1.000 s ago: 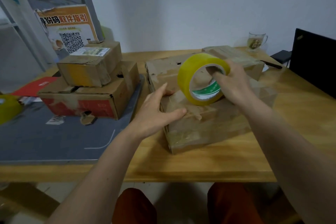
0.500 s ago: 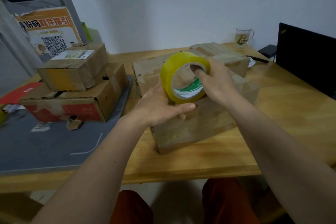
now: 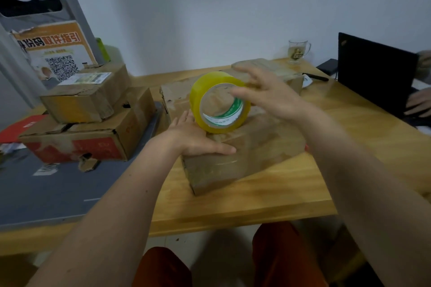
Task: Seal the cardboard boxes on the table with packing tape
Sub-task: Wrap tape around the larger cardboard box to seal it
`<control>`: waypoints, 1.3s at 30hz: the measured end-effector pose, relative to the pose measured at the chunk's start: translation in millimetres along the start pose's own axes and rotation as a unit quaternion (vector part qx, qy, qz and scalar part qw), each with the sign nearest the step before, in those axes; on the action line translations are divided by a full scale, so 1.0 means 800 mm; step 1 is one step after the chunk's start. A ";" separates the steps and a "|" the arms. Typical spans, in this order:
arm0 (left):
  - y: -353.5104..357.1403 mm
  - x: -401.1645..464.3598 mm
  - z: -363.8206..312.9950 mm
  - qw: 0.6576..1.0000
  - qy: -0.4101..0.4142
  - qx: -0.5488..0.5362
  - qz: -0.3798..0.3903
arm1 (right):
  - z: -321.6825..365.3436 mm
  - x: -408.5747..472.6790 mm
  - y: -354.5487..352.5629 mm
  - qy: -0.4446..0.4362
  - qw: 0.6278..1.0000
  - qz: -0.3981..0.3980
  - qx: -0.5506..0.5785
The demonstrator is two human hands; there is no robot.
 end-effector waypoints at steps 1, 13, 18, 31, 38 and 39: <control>0.001 -0.001 0.000 1.000 -0.007 -0.001 0.002 | -0.008 -0.009 -0.017 -0.002 0.995 -0.058 0.078; 0.008 -0.008 -0.009 0.999 -0.006 -0.038 -0.033 | -0.226 -0.102 -0.057 0.390 0.894 -0.157 -0.155; 0.007 -0.005 -0.003 0.998 0.008 -0.053 -0.030 | -0.218 -0.085 -0.056 0.365 0.899 -0.086 -0.227; -0.001 0.002 0.027 0.995 0.004 -0.070 -0.078 | -0.208 -0.075 -0.060 0.431 0.855 -0.011 -0.288; 0.000 -0.003 0.026 0.983 -0.020 -0.089 -0.157 | -0.169 -0.076 -0.082 0.311 0.924 -0.178 -0.134; 0.001 -0.002 0.019 0.982 -0.021 -0.088 -0.168 | -0.150 -0.074 -0.077 0.268 0.934 -0.208 -0.110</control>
Point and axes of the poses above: each hand's wrist, its own x-axis towards the middle knuckle, its own y-axis out of the palm, z = x × y, the point moved 4 cm from there along x, towards the middle knuckle, and after that the axes turned 7 degrees about z, right-handed, at the moved point
